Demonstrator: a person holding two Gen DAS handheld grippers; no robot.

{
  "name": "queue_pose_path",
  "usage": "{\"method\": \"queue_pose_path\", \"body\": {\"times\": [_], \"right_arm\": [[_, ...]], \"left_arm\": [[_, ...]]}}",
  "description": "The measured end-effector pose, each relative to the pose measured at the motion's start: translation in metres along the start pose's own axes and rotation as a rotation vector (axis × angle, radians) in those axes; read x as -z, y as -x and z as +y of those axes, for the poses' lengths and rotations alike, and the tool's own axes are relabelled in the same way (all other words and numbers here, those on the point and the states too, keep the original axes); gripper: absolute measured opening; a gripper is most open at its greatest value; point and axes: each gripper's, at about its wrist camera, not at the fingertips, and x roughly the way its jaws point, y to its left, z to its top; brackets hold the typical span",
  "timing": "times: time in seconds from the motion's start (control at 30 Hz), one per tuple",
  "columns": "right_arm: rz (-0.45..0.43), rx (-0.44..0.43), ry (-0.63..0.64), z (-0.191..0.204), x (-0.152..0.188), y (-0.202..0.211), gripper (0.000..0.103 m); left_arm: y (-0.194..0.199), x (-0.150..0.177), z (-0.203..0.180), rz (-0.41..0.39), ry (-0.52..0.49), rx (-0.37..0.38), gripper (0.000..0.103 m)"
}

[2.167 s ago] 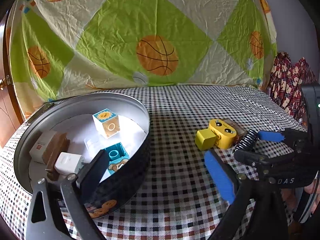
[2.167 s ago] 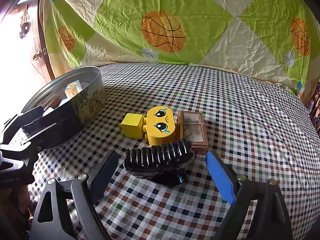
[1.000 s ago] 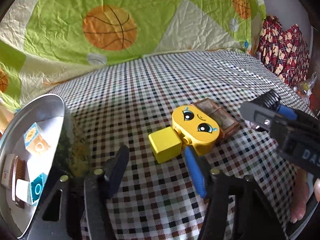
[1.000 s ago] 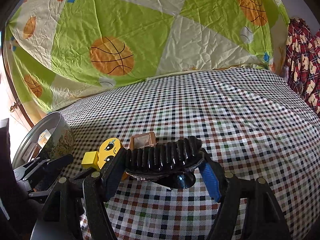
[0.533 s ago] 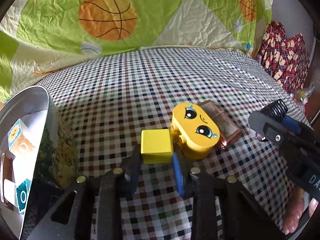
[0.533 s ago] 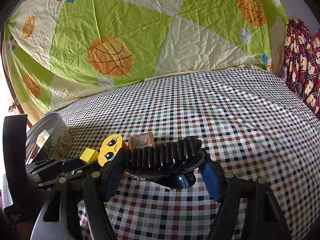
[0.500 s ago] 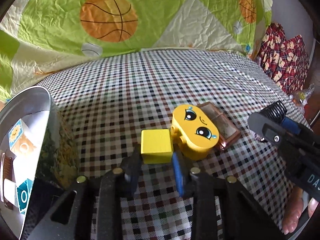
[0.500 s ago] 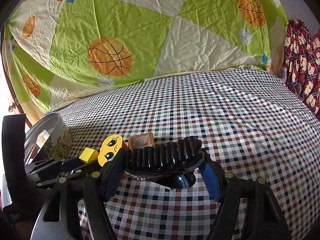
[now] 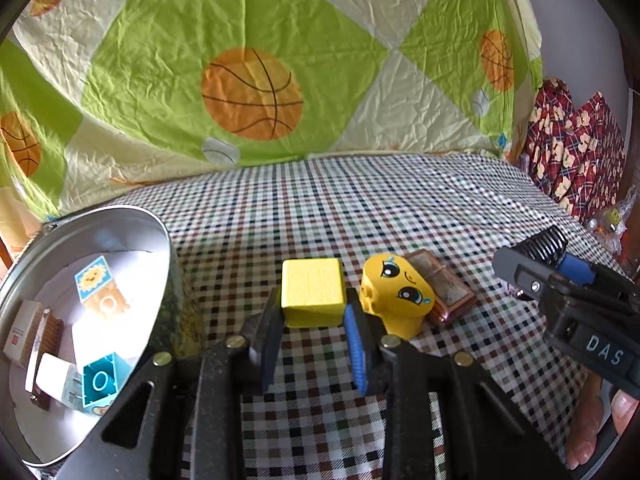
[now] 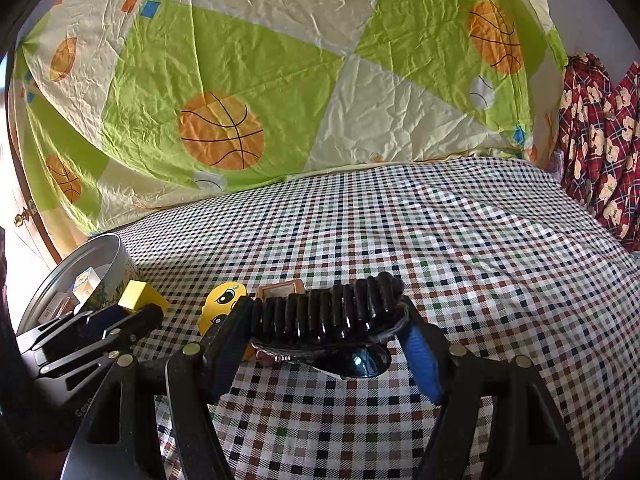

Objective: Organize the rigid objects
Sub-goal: 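Close right tool on the black comb while left tool closes on the yellow cube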

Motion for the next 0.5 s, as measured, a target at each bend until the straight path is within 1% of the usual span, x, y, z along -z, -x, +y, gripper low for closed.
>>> {"method": "queue_pose_path", "body": {"times": [0.13, 0.5], "right_arm": [[-0.026, 0.009, 0.005, 0.001, 0.001, 0.005, 0.072], [-0.063, 0.01, -0.004, 0.0, 0.001, 0.011, 0.072]], "left_arm": [[0.007, 0.0, 0.001, -0.039, 0.003, -0.017, 0.028], [0.026, 0.002, 0.003, -0.133, 0.018, -0.056, 0.028]]}}
